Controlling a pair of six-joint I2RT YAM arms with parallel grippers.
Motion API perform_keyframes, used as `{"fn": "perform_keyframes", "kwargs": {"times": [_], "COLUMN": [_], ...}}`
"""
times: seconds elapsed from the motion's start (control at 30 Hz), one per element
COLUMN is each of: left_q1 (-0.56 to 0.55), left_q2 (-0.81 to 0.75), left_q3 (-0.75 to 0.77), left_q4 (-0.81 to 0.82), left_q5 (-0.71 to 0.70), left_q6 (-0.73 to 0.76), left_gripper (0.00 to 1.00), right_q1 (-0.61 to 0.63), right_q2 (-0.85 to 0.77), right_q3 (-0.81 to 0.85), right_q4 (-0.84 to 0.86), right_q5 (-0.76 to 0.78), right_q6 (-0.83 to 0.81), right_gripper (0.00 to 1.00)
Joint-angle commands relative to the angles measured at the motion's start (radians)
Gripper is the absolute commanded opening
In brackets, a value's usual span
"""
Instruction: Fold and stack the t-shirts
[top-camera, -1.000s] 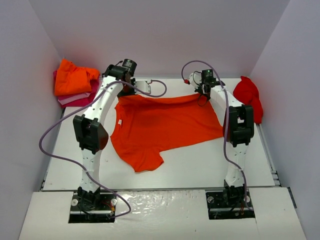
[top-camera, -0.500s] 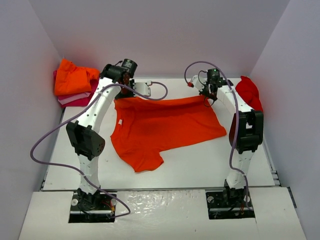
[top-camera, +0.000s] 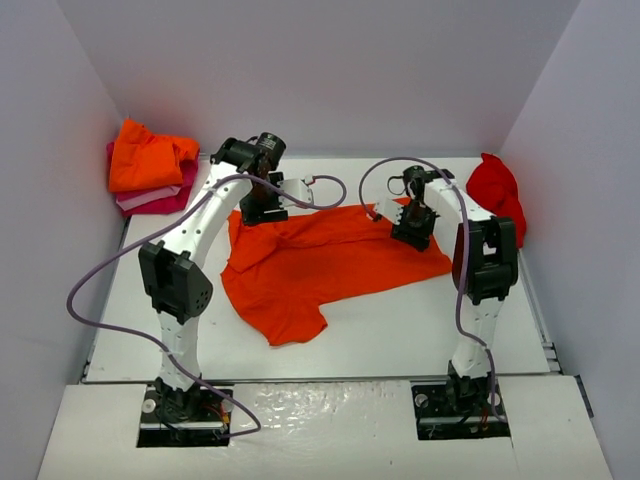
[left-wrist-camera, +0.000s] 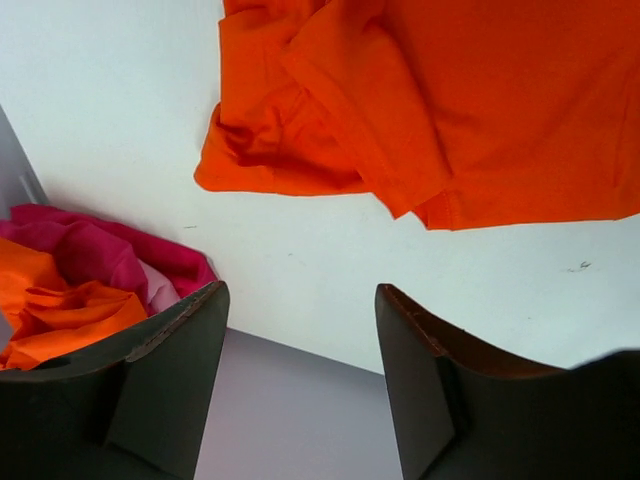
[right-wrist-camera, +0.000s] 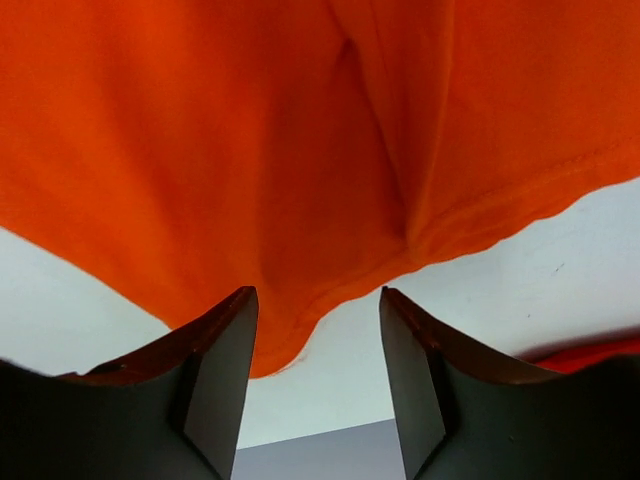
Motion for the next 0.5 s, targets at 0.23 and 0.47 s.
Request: {"fn": "perform_keyframes", "kwargs": {"times": [0.23, 0.47], "left_q1": [0.109, 0.138], "left_q2": [-0.05, 0.134], "left_q3": [0.031, 0.141], "left_q4": [0.07, 0.182], "left_q5": [0.042, 0.038], "left_q6": [-0.086, -0.117], "left_gripper": [0.28, 0.03], "right_q1": [-0.065, -0.006], "right_q2": [0.109, 0.284], "right_q3": [0.403, 0.6], "right_q4": [0.009, 0.023], "right_q5": [-0.094, -0.063], "right_q6": [0.172, 0.262], "right_gripper": [0.0, 0.0]}}
